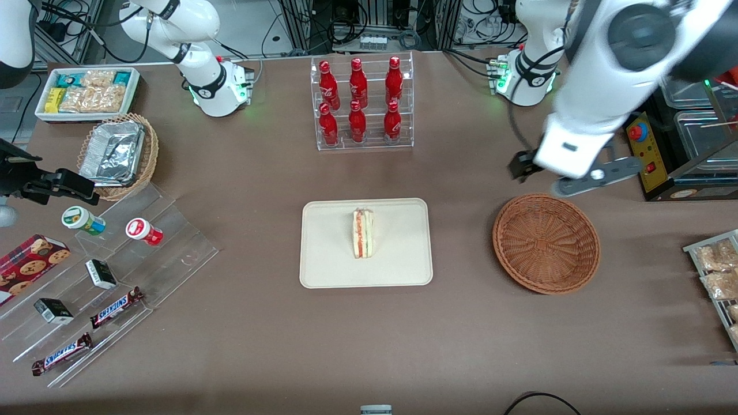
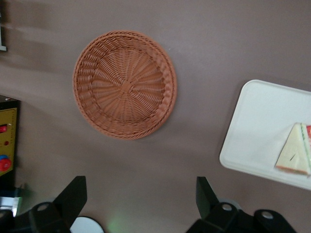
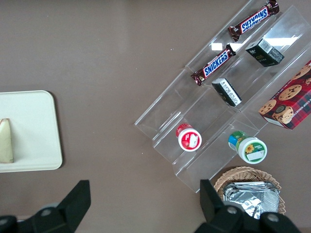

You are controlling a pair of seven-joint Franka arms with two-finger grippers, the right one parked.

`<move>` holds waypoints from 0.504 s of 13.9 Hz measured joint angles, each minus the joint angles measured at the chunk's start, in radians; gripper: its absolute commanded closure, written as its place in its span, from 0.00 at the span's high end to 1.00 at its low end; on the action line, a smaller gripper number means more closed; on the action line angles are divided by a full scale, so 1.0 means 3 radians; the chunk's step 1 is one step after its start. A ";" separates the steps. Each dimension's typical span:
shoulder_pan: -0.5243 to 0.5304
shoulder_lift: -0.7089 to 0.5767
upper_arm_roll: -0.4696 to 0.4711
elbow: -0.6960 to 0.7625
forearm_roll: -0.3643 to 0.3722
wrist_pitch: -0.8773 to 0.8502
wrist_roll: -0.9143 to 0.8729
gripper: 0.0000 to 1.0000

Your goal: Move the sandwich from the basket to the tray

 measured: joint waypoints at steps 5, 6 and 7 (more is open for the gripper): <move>0.0537 -0.0320 0.0271 -0.0003 -0.0162 -0.0423 0.1152 0.99; 0.0504 -0.0360 0.0421 -0.0003 -0.0182 -0.0467 0.1309 0.99; 0.0446 -0.0392 0.0572 -0.0003 -0.0191 -0.0515 0.1438 0.99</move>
